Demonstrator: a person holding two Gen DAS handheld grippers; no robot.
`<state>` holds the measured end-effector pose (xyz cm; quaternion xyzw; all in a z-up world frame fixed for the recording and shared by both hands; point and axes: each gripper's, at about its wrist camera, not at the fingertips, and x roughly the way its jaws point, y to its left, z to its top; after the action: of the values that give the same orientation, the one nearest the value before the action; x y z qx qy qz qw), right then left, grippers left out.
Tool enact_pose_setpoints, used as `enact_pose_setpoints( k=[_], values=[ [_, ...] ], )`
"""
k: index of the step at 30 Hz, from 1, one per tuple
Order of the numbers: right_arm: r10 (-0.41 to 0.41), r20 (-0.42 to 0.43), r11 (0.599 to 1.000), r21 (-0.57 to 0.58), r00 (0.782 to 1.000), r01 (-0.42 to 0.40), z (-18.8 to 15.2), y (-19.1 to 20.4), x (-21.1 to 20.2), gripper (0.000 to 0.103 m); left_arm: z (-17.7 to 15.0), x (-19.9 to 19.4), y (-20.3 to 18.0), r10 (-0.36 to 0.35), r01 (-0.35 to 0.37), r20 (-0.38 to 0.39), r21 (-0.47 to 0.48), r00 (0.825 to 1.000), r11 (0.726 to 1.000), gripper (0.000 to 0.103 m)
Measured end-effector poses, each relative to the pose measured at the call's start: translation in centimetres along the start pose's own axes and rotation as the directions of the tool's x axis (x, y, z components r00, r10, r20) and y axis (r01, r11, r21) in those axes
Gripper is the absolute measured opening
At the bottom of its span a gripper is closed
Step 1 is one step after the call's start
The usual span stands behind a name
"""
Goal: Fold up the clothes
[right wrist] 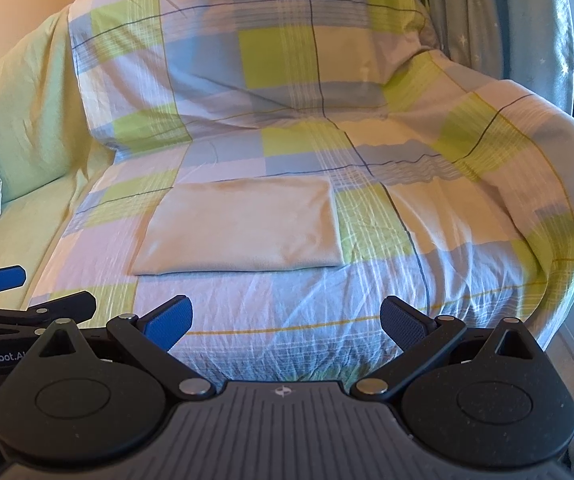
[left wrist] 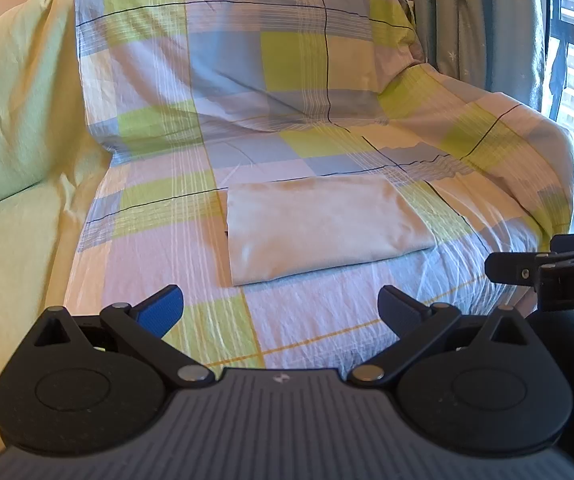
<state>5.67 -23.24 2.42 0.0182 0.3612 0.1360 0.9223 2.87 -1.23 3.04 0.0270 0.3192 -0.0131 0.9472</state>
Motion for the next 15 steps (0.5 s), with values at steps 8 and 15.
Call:
enact_pose_setpoints(
  k=[8, 15],
  values=[
    [-0.001, 0.014, 1.0, -0.004, 1.0, 0.001, 0.0, 0.2, -0.7, 0.103, -0.3, -0.6, -0.3, 0.01, -0.01, -0.004, 0.018, 1.0, 1.0, 0.102],
    [-0.002, 0.02, 1.0, -0.009, 1.0, 0.002, -0.2, 0.3, -1.4, 0.103, -0.3, -1.2, -0.4, 0.02, -0.02, 0.005, 0.019, 1.0, 1.0, 0.102]
  ],
)
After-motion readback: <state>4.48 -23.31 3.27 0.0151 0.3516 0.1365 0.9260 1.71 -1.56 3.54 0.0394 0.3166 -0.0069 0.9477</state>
